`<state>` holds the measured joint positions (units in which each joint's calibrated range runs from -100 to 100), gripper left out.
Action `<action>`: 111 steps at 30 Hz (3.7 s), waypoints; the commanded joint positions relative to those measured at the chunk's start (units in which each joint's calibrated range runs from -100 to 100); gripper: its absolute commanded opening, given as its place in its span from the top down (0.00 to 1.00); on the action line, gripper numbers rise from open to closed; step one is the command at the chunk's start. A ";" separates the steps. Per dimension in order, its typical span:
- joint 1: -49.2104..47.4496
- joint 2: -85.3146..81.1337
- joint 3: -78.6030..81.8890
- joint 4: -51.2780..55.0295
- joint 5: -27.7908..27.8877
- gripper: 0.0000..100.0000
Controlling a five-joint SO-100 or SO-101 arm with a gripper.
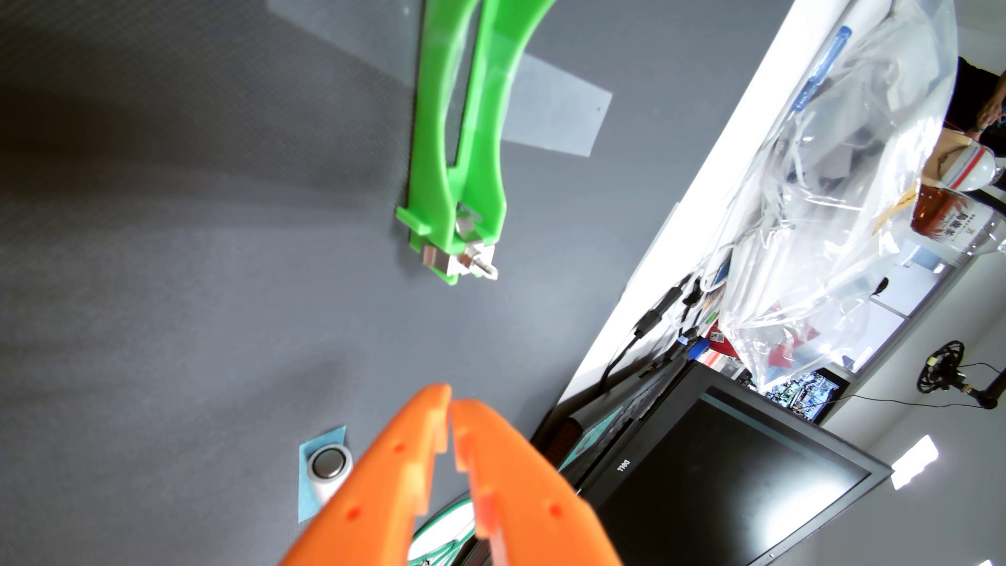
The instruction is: Insert Battery
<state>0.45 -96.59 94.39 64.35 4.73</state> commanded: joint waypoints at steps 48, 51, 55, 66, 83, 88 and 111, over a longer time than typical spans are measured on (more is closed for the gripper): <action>1.44 20.43 -34.65 6.94 0.01 0.99; 5.33 31.19 -42.30 9.31 0.06 0.99; 13.13 43.94 -52.57 13.55 1.87 0.99; 22.22 67.20 -61.66 18.21 12.06 0.98; 30.25 85.46 -60.76 6.52 20.25 0.98; 32.37 85.96 -61.30 6.61 20.56 0.89; 32.61 86.54 -55.00 2.03 21.85 0.86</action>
<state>32.81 -9.82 39.15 66.53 25.82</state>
